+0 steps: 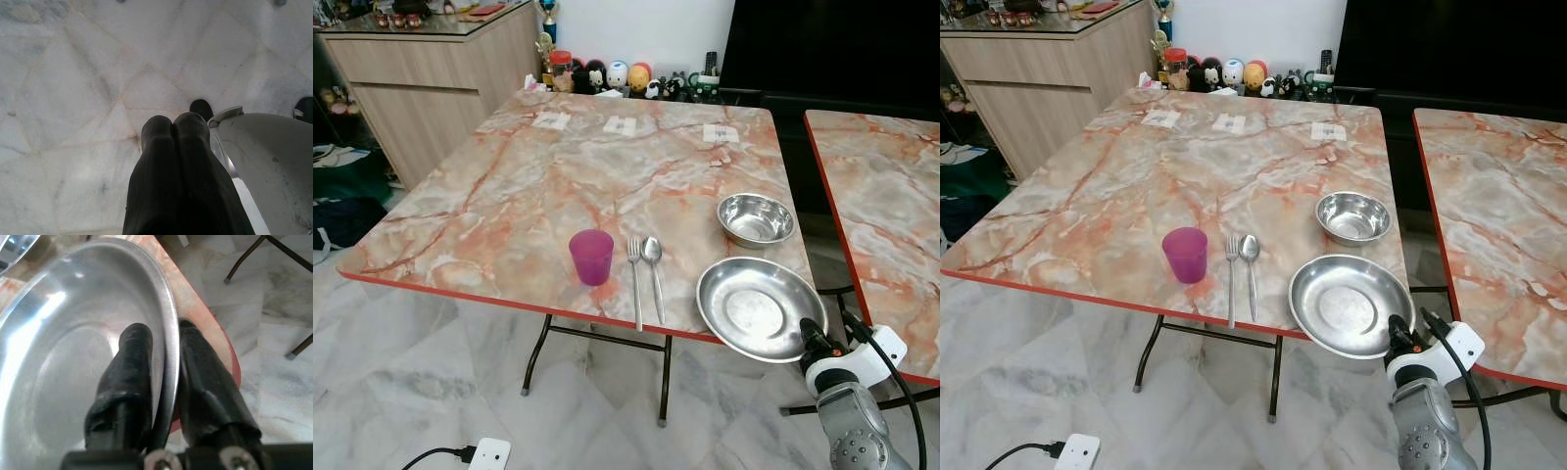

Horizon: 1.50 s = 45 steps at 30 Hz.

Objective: Setting the table

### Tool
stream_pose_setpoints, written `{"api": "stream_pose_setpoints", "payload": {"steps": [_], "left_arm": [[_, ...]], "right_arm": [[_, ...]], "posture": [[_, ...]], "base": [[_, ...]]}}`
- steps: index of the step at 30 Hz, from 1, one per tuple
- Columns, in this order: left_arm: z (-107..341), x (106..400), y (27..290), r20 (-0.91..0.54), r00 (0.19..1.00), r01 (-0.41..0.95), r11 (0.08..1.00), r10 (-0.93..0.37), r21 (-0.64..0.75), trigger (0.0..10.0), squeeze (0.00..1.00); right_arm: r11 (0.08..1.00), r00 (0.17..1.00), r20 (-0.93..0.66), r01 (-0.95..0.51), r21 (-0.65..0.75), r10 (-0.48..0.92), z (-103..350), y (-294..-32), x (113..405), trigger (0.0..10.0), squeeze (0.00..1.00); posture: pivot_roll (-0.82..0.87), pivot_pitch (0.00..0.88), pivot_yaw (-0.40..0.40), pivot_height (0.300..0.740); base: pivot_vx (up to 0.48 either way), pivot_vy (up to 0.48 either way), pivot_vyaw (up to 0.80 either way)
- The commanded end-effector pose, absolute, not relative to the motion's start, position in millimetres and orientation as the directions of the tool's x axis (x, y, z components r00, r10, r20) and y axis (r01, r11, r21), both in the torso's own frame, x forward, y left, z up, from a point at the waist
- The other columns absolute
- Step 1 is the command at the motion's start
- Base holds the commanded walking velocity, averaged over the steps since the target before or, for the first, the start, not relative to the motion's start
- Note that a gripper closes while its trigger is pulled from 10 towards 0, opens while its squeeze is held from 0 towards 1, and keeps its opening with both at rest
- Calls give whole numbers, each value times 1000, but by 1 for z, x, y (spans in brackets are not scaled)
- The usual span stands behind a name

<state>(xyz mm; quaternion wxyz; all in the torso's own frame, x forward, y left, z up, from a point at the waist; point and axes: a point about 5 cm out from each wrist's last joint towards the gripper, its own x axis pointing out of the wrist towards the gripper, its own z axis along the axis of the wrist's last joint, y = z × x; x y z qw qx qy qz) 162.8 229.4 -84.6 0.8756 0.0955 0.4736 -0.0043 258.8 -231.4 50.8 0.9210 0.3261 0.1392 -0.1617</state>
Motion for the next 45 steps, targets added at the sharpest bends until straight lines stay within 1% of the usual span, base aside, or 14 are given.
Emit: {"api": "stream_pose_setpoints", "payload": {"steps": [1, 8, 12, 13, 14, 17, 18, 19, 20, 25, 36, 45], "left_arm": [[-85, 162, 230, -839, 538, 102, 982, 80, 159, 10000, 0], [-85, 162, 230, -839, 538, 103, 982, 80, 159, 10000, 0], [-85, 162, 230, -839, 539, 105, 982, 79, 160, 10000, 0], [-85, 162, 230, -838, 540, 104, 981, 80, 161, 10000, 0], [-85, 162, 230, -838, 540, 104, 981, 80, 161, 10000, 0], [-85, 162, 230, -837, 541, 105, 981, 82, 164, 10000, 0], [-85, 162, 230, -837, 541, 105, 981, 83, 165, 10000, 0], [-85, 162, 230, -837, 541, 105, 981, 83, 166, 10000, 0], [-85, 162, 230, -836, 542, 108, 980, 84, 169, 10000, 0], [-85, 163, 230, -832, 548, 119, 975, 92, 186, 10000, 0], [-85, 163, 229, -832, 547, 128, 974, 89, 189, 10000, 0], [-84, 163, 230, -832, 548, 127, 973, 93, 192, 10000, 0]], "right_arm": [[731, 887, -406, 425, 535, -219, 44, -233, 255, 0, 0], [724, 881, -411, 441, 531, -236, 43, -235, 255, 0, 0], [703, 886, -382, 447, 553, -263, 46, -235, 255, 0, 0], [683, 897, -337, 439, 584, -288, 50, -235, 255, 0, 0], [683, 897, -337, 439, 584, -288, 50, -235, 255, 0, 0], [618, 914, -176, 380, 688, -366, 67, -239, 253, 0, 0], [613, 916, -160, 369, 698, -369, 69, -239, 253, 0, 0], [614, 922, -138, 347, 709, -363, 71, -238, 253, 3412, 0], [620, 929, -113, 323, 715, -353, 74, -236, 253, 10000, 0], [614, 941, -41, 252, 748, -336, 84, -233, 257, 10000, 0], [625, 941, -16, 237, 744, -338, 85, -232, 260, 10000, 0], [630, 930, 3, 246, 736, -367, 89, -243, 263, 10000, 0]], "posture": [[73, 0, -11, 740], [72, 0, -10, 740], [71, 0, -9, 740], [72, 0, -10, 740], [72, 0, -10, 740], [71, 0, -11, 740], [71, 0, -11, 740], [68, 0, -11, 740], [68, 0, -11, 740], [72, 0, -17, 740], [68, 0, -17, 740], [65, 0, -14, 740]], "base": [[0, 0, 0], [0, 0, 0], [0, 0, 0], [0, 0, 0], [0, 0, 0], [0, 0, 0], [0, 0, 0], [0, 0, 0], [0, 0, 0], [0, -190, 0], [0, -389, 0], [0, -432, 0]]}}
